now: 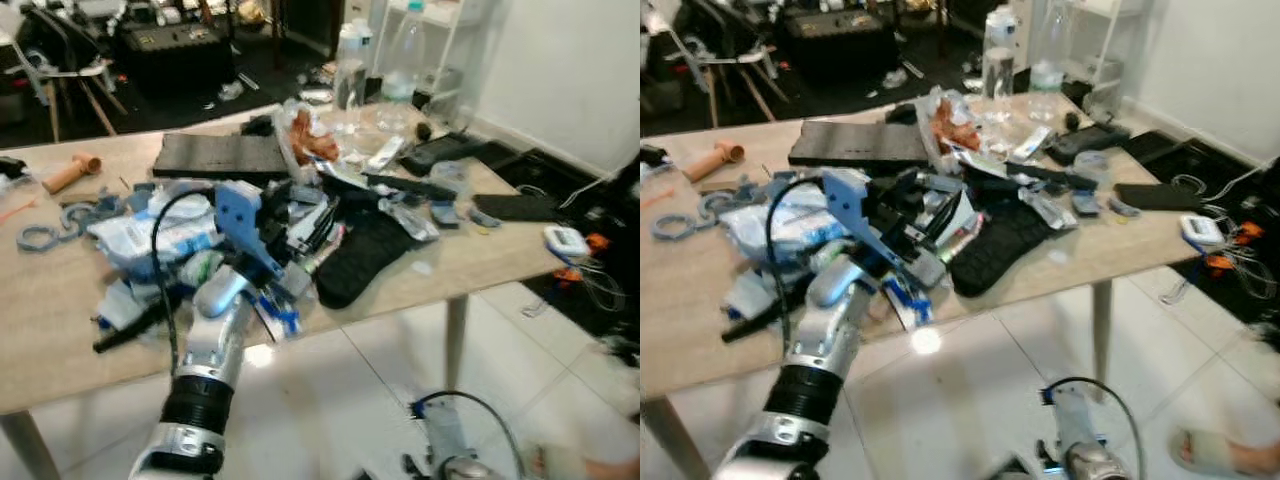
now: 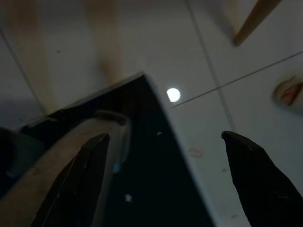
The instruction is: Picking trash to rubbish bin
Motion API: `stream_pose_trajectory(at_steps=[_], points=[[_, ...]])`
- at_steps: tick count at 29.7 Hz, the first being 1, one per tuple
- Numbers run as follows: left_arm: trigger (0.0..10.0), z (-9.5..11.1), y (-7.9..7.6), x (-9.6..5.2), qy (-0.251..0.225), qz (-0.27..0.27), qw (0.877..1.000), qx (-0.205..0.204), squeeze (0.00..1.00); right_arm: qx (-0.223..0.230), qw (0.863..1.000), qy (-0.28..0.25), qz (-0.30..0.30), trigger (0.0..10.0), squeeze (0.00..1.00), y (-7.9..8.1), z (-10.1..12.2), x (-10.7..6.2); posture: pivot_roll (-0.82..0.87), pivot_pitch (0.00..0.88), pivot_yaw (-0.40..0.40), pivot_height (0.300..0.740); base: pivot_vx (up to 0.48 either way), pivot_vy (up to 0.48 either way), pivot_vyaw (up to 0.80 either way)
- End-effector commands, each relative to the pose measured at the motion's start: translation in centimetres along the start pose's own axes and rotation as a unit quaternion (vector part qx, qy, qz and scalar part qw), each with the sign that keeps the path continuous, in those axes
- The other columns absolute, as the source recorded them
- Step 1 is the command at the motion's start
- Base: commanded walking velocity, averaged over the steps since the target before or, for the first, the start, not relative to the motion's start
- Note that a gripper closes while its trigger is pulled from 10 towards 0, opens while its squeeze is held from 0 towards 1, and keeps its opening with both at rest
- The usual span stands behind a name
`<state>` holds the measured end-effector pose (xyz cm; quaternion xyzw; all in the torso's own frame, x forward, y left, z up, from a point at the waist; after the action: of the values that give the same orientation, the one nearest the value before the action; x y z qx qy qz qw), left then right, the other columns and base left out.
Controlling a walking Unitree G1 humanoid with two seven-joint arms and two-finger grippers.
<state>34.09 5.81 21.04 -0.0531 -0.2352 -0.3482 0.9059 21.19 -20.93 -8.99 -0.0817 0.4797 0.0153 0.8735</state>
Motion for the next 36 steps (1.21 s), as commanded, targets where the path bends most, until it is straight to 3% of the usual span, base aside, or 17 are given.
stream_pose_trajectory(at_steps=[1, 5, 8, 16, 21, 26, 29, 32, 36], points=[[10.0, 0.5, 0.8, -0.2, 0.001, 0.013, 0.999, 0.037, 0.0, 0.0, 1.0, 0.005, 0.005, 10.0, 0.0, 0.4, -0.3, 0.0, -0.06, 0.019, 0.031, 0.74, 0.0, 0.0, 0.0], [10.0, 1.5, 2.0, 0.1, 0.003, 0.032, 0.996, 0.085, 0.0, -0.001, 1.0, 0.007, 0.004, 10.0, 0.0, 0.4, -0.5, 0.0, -0.06, 0.018, 0.034, 0.74, 0.0, 0.0, 0.0], [10.0, 1.9, 2.6, 0.0, 0.003, 0.037, 0.995, 0.096, 0.0, -0.002, 1.0, 0.008, 0.004, 10.0, 0.0, 0.4, -0.6, 0.0, -0.06, 0.018, 0.036, 0.74, 0.0, 0.0, 0.0], [10.0, 0.4, 1.9, -2.2, 0.086, -0.099, 0.982, 0.134, 0.0, -0.005, 1.0, 0.014, 0.005, 10.0, 0.0, 0.5, -1.0, -0.1, -0.07, 0.015, 0.042, 0.74, 0.0, 0.0, 0.0], [10.0, 0.8, 1.9, -3.7, 0.111, -0.156, 0.977, 0.092, 0.0, -0.007, 1.0, 0.017, 0.004, 10.0, 0.0, 0.4, -1.2, -0.1, -0.07, 0.013, 0.044, 0.74, 0.0, 0.0, 0.0], [10.0, 0.6, 3.9, -4.1, 0.141, -0.124, 0.973, 0.134, 0.0, -0.007, 1.0, 0.018, 0.004, 10.0, 0.0, 0.4, -1.3, -0.1, -0.07, 0.017, 0.047, 0.74, 0.0, 0.0, 0.0], [10.0, 0.2, 4.1, -3.8, 0.15, -0.105, 0.973, 0.139, 0.0, -0.006, 1.0, 0.018, 0.004, 10.0, 0.0, 0.4, -1.3, -0.1, -0.07, 0.019, 0.048, 0.74, 0.0, 0.0, 0.0], [10.0, -1.5, 4.4, -3.7, 0.195, -0.081, 0.966, 0.152, 0.0, -0.005, 1.0, 0.018, 0.004, 10.0, 0.0, 0.5, -1.3, -0.1, -0.07, 0.021, 0.046, 0.74, 0.0, 0.0, 0.0], [10.0, -2.4, 3.8, -4.0, 0.216, -0.098, 0.959, 0.154, 0.0, -0.004, 1.0, 0.017, 0.004, 10.0, 0.0, 0.5, -1.3, -0.1, -0.07, 0.023, 0.046, 0.74, 0.0, 0.0, 0.0]])
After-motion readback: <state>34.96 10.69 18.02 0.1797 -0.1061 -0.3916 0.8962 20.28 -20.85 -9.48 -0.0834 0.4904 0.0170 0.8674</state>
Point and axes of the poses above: a point about 5 cm out from each wrist's last joint towards the gripper, its own x axis pointing out of the wrist towards the gripper, its own z axis along the axis of the wrist's last joint, y = z × x, the point moved 2 cm from there along x, pointing out of the wrist towards the gripper, and after that the axes turned 2 degrees about -x, right-handed, at the moved point
